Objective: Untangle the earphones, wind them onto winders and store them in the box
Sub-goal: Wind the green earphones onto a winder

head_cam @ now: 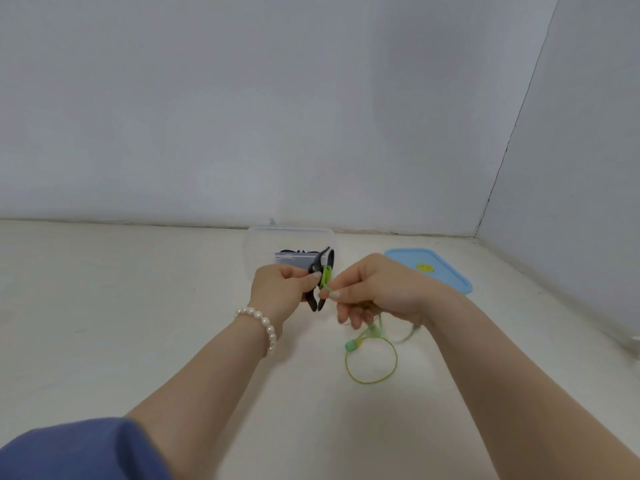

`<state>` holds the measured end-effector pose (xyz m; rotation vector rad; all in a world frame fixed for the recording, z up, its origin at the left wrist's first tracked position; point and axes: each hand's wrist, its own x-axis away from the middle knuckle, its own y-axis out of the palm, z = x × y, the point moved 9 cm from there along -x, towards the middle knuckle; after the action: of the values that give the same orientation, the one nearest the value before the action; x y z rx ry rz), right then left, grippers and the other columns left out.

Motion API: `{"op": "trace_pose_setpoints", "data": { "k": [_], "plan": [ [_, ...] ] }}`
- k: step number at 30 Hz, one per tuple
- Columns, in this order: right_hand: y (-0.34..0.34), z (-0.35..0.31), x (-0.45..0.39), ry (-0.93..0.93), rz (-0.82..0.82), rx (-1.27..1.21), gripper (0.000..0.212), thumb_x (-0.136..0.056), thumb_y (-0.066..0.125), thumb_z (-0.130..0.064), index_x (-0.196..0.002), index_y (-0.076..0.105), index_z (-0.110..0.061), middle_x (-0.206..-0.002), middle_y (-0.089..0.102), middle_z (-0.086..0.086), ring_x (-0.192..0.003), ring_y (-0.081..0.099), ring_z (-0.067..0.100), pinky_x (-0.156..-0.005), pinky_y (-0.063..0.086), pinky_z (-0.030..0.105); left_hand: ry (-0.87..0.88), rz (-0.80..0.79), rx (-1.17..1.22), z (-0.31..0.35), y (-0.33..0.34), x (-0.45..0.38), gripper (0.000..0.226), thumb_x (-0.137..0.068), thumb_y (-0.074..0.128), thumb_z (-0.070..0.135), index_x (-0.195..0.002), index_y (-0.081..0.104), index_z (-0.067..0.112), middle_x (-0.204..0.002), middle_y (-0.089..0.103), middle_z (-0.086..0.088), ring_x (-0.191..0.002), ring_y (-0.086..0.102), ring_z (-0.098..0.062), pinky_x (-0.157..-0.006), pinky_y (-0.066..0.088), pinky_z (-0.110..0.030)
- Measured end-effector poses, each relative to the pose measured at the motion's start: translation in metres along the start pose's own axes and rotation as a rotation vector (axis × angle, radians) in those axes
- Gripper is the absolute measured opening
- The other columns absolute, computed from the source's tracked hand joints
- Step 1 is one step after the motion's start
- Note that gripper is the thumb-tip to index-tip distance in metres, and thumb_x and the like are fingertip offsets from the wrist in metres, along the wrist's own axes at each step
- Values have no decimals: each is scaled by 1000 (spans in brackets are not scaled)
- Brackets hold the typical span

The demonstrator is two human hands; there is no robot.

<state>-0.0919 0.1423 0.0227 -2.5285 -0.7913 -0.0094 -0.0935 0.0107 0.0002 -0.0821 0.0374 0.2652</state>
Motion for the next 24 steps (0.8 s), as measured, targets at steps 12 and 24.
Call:
{"op": "trace_pose_setpoints", "data": {
  "k": [12, 24],
  "plan": [
    [13, 34, -5, 95, -151, 205, 18, -89, 60, -20, -85, 73, -8, -49, 56, -1, -43, 41, 10, -46, 31, 20, -110, -157, 340, 3, 15, 9, 8, -83, 64, 11, -77, 67, 7, -59, 67, -1, -49, 59, -7, -62, 37, -22],
    [-14, 38, -3, 112, 1, 202, 22, -91, 57, -17, -73, 69, -15, -47, 43, -1, -39, 30, 11, -43, 24, 20, -119, -424, 277, 11, 35, 23, 7, -72, 66, 13, -71, 70, 7, -61, 67, -5, -55, 58, -13, -67, 37, -27]
  ]
}}
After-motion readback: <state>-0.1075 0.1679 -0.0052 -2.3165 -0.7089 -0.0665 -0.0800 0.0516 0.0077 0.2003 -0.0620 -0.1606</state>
